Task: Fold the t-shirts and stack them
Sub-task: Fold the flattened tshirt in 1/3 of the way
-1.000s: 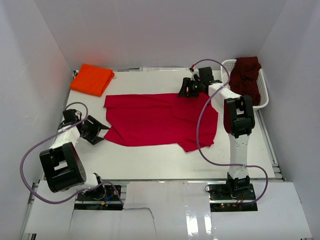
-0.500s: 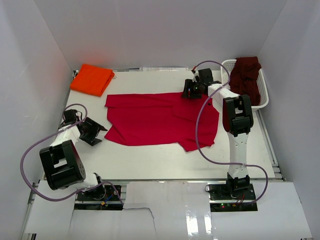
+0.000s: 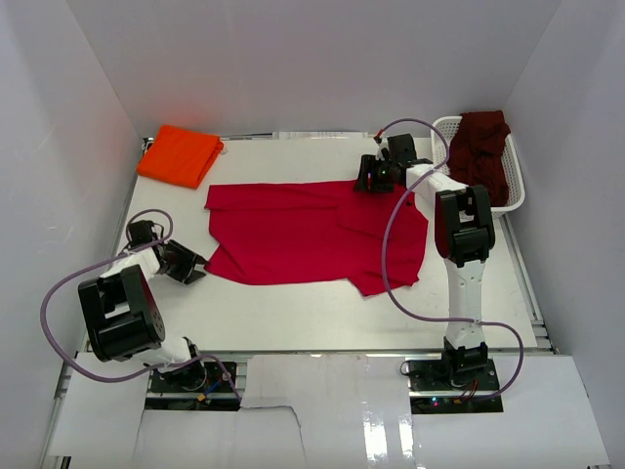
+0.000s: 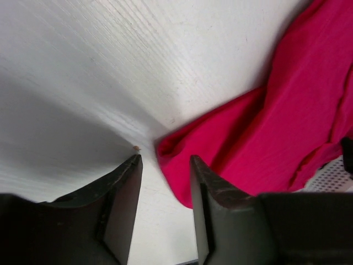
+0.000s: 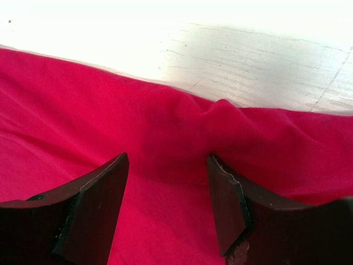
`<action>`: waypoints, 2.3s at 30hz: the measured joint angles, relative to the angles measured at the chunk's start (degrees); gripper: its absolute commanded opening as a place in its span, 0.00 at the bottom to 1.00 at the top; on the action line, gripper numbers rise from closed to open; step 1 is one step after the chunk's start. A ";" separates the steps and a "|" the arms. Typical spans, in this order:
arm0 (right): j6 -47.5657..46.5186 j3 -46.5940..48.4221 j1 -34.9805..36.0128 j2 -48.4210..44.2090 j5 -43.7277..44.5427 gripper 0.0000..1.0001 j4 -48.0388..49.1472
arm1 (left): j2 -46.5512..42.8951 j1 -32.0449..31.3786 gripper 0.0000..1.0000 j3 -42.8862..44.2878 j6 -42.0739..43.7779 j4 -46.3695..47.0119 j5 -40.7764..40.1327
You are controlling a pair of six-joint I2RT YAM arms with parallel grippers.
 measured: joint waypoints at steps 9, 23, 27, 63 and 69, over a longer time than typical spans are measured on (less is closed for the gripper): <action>0.02 -0.85 -0.09 -0.02 -0.48 0.66 1.73 | 2.40 -0.02 0.34 -0.02 -0.59 2.86 1.62; 0.02 -1.60 -0.15 -0.13 -0.85 0.66 3.23 | 2.10 -0.11 0.00 -0.28 -0.83 1.84 1.42; 0.04 -1.60 -0.15 -0.13 -0.85 0.66 3.23 | -1.68 -0.11 0.00 -1.73 -1.42 -1.57 1.14; 0.15 0.79 -0.17 1.03 -0.61 0.68 1.92 | -8.04 2.40 0.49 -0.94 -0.07 -12.55 -2.75; 0.09 1.68 -0.20 1.57 -0.63 0.68 1.66 | -6.71 3.41 0.56 1.60 0.74 -14.29 -4.26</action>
